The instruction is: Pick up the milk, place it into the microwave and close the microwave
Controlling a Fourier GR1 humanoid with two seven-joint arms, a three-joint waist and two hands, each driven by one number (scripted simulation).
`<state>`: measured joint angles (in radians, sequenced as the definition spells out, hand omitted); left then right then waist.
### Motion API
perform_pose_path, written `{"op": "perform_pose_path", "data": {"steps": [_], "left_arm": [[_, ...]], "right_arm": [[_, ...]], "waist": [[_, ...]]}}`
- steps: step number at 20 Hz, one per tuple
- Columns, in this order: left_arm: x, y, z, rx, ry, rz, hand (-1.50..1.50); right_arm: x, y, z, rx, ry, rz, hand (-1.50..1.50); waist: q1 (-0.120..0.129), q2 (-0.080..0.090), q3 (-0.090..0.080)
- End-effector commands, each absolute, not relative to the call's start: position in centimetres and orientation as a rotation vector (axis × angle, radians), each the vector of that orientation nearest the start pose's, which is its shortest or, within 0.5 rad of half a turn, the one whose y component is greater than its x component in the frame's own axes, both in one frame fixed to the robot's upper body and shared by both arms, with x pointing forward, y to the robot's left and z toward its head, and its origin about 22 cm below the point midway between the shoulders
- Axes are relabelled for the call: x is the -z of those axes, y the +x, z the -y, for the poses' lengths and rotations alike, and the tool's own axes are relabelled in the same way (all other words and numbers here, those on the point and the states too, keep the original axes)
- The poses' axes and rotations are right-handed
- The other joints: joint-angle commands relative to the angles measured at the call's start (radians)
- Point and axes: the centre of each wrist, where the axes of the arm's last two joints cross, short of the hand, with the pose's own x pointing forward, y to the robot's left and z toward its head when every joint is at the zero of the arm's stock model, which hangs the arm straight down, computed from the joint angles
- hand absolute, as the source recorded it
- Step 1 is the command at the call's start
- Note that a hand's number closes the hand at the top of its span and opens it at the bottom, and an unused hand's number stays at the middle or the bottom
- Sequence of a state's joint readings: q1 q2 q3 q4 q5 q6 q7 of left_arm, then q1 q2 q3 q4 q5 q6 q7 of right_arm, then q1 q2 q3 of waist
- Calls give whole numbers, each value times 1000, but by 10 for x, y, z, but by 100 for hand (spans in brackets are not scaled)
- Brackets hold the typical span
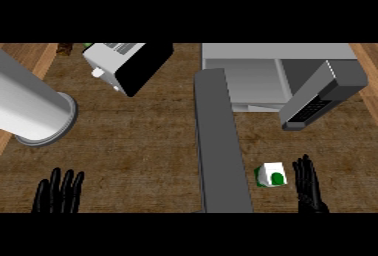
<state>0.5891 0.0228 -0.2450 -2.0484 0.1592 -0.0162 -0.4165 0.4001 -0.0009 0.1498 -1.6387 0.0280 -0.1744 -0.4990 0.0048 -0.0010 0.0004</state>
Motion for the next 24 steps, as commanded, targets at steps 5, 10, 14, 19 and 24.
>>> {"op": "perform_pose_path", "data": {"steps": [5, 10, 14, 19, 24], "left_arm": [[-29, 110, -219, -215, -116, 1921, -150], [-7, 98, -218, -222, -123, 1915, -150], [-9, 75, -231, -203, -143, 1929, -150], [-8, 86, -221, -220, -133, 1919, -150], [-8, 69, -220, -210, -151, 1911, -150]], "right_arm": [[94, 162, 252, 113, -261, 1737, -150], [128, 150, 265, 85, -296, 1728, -150], [141, 152, 251, 78, -293, 1741, -150], [153, 157, 277, 80, -287, 1734, -150], [178, 151, 266, 52, -291, 1734, -150]], "waist": [[-1, 1, 0], [0, 1, 0], [2, 0, 0], [1, 0, 0], [5, 0, 0]]}}
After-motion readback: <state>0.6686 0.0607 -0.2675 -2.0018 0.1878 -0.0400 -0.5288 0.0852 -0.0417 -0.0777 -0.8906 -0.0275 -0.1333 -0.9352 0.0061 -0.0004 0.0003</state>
